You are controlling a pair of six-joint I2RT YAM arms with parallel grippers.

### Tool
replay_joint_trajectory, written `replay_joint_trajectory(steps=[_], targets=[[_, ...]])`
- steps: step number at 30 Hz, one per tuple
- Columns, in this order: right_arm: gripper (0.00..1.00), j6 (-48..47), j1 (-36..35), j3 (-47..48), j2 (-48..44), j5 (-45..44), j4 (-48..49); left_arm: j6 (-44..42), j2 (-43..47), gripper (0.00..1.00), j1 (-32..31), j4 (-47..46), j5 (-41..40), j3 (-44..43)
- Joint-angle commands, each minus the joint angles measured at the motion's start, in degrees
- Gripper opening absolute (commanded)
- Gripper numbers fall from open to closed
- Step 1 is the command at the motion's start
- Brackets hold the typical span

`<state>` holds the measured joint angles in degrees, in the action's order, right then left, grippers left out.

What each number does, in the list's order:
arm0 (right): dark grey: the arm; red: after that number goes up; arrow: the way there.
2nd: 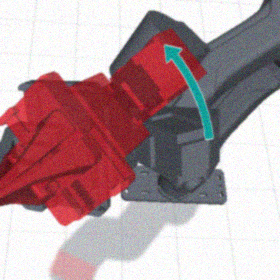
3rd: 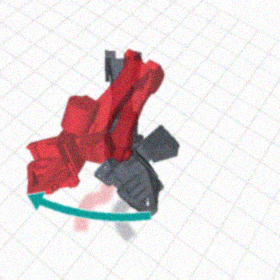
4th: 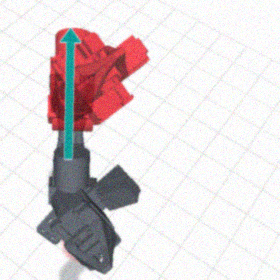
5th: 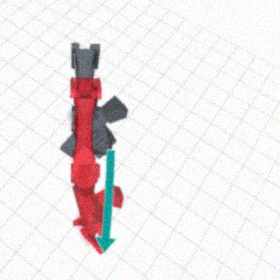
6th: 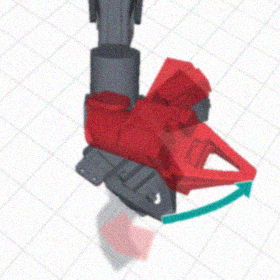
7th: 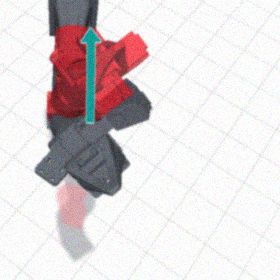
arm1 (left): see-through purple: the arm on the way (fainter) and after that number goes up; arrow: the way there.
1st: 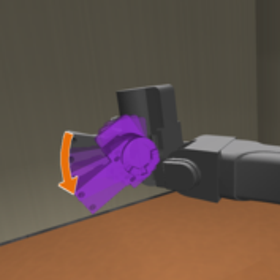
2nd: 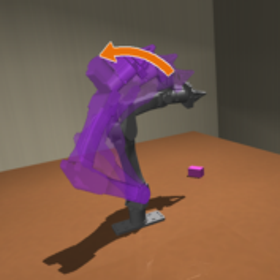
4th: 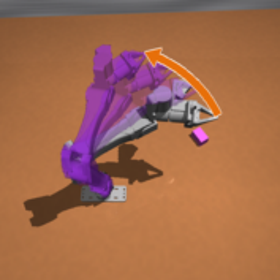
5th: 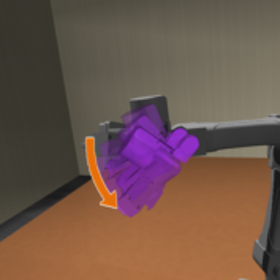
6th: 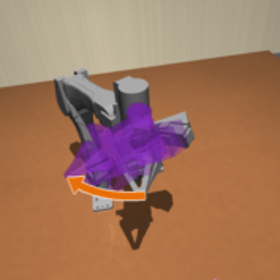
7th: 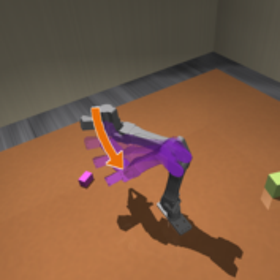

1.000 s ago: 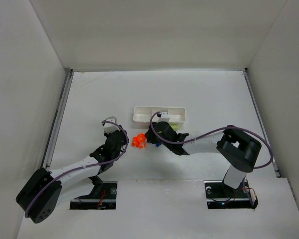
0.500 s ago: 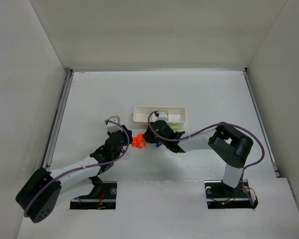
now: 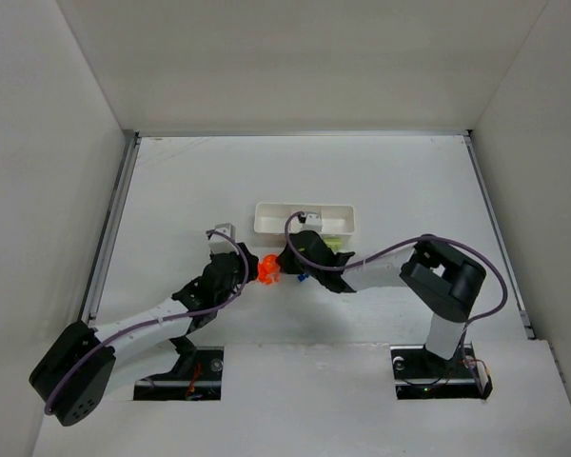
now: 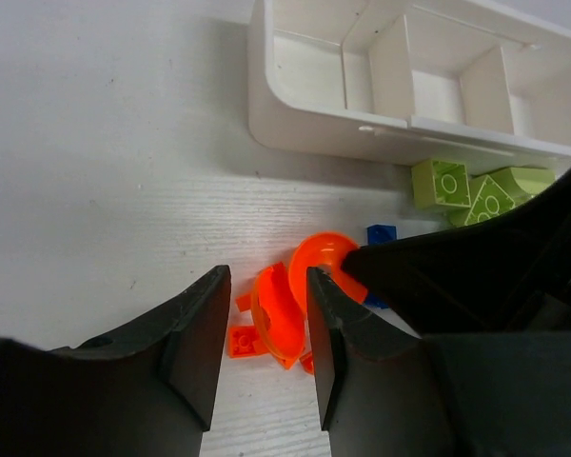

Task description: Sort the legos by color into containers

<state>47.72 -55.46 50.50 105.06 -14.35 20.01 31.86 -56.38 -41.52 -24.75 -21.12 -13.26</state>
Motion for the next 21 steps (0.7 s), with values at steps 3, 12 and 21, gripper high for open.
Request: replay_joint_trajectory(steps=[3,12,21], targets=[[0.03,-2.19,0.14,-2.51,-10.20,-4.54,2.23,1.63,3.55,0.34,-1.06,6.81,0.12,-2.56],[0.03,-7.47,3.82,-7.78,-24.10,-8.68,1.96,3.21,-1.27,0.33,-3.44,14.64,-0.76,-8.45],[0.04,-10.80,17.52,-11.39,-30.35,-10.17,-1.11,4.70,-6.72,0.31,-3.88,20.53,-4.80,-12.49]])
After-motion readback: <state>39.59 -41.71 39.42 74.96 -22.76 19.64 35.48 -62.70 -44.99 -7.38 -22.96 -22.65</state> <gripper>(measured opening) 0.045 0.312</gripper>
